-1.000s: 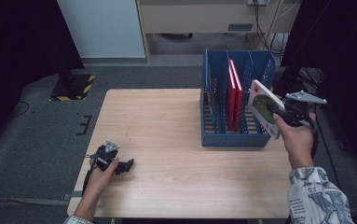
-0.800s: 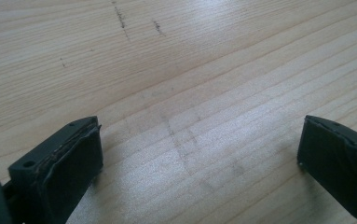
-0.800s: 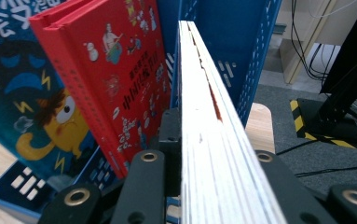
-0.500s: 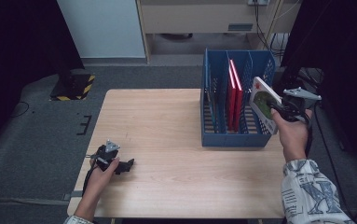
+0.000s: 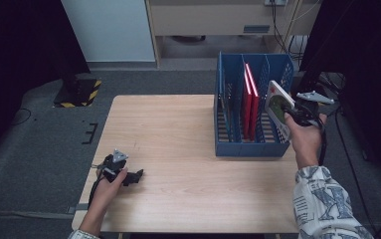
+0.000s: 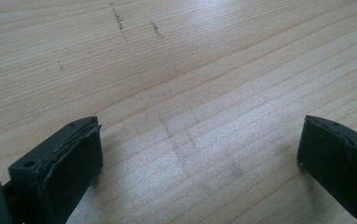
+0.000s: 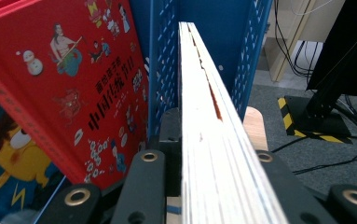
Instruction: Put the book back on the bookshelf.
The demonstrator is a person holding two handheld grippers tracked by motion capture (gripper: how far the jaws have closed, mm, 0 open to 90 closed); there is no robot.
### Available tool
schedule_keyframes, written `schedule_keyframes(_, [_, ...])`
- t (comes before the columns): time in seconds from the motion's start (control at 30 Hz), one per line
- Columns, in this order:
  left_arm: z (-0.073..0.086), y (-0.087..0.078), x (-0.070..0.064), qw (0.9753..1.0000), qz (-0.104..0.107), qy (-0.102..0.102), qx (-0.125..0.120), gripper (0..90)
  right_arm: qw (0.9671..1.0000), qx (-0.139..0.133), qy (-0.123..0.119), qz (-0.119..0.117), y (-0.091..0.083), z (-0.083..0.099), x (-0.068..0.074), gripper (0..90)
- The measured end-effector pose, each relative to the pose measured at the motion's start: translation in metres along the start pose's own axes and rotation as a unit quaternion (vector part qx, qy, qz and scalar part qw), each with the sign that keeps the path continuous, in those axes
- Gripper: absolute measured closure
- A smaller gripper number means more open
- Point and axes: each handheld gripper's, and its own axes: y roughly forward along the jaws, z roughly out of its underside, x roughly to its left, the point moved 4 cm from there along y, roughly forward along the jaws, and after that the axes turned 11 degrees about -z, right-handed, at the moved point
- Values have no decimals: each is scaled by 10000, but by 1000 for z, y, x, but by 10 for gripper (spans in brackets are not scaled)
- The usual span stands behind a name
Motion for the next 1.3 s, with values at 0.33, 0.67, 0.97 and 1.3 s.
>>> schedule_keyframes(0.33, [0, 0, 0, 10000, 16, 30, 3, 0, 9999, -108, 121, 14, 20, 3, -2, 758])
schedule_keyframes(0.67, [-1, 1, -1, 10000, 25, 39, -2, 0, 9995, -144, 261, 36, 35, 11, 1, 757])
schedule_keyframes(0.97, [-1, 1, -1, 10000, 29, 45, 0, 0, 9995, -47, 272, 175, 51, 26, -2, 757])
schedule_keyframes(1.3, [-1, 1, -1, 10000, 31, 46, -1, 0, 9991, 13, 356, 225, 63, 36, -2, 758])
